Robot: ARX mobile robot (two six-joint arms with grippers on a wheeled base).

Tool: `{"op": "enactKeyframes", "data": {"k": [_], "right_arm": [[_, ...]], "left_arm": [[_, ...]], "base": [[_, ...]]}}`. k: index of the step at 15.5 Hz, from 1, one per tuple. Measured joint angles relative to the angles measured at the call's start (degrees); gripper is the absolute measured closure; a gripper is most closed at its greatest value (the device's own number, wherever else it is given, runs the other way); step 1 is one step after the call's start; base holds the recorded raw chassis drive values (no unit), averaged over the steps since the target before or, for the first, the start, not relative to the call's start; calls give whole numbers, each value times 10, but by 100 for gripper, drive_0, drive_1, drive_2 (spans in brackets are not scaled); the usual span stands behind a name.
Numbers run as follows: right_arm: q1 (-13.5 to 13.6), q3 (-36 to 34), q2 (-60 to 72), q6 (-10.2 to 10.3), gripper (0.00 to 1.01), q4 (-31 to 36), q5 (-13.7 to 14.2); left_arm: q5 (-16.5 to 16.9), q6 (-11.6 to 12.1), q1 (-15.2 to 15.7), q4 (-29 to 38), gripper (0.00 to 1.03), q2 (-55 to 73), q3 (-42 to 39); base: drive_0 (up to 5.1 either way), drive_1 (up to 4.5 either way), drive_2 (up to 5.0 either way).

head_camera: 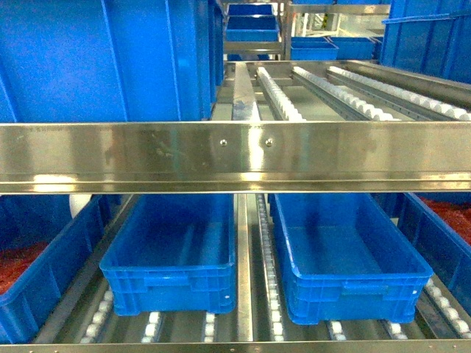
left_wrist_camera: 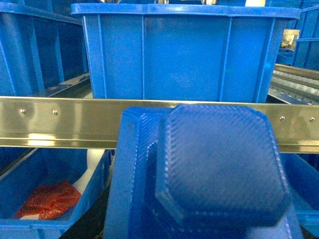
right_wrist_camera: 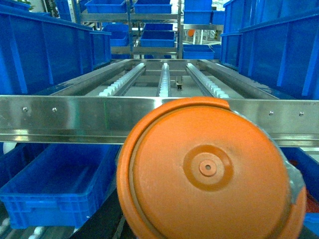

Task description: Sort blue parts and orange caps into right shelf containers

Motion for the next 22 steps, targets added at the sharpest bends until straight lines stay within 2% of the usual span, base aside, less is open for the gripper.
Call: {"op": "enactKeyframes", "data": {"k": [22], "right_arm": [[0, 0, 0, 0, 56, 0, 2]], "left_arm": [[1, 0, 0, 0, 60, 0, 0]], "base": [[0, 0, 0]]}}
